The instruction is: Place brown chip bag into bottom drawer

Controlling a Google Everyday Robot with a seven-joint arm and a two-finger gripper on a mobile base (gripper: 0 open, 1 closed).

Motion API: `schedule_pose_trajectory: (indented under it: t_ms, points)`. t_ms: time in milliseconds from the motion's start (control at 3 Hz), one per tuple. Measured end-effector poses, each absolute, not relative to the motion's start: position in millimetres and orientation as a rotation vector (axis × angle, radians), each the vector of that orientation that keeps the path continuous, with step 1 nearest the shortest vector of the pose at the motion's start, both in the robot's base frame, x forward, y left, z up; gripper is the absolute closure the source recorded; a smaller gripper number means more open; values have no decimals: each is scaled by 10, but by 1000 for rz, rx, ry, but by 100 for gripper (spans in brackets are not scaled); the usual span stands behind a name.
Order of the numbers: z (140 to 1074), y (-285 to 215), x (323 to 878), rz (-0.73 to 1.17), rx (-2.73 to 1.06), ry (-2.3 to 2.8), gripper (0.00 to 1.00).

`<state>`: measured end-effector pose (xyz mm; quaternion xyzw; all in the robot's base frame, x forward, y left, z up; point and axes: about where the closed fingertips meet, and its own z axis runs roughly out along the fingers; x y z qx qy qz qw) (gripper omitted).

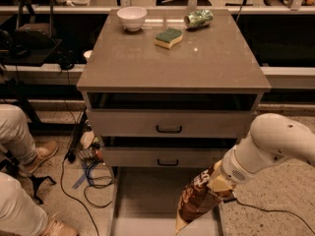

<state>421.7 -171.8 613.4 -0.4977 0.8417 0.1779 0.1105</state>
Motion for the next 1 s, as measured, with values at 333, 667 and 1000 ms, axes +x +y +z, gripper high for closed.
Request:
schedule_pose_trajectory:
  t_ms: [333, 667, 1000]
  points:
    - [5921, -1610, 4200, 624, -1448, 2456, 100]
    - [5372, -1147, 4135, 895, -1392, 2368, 100]
    - [4890, -601, 4127, 1096, -1300, 2295, 100]
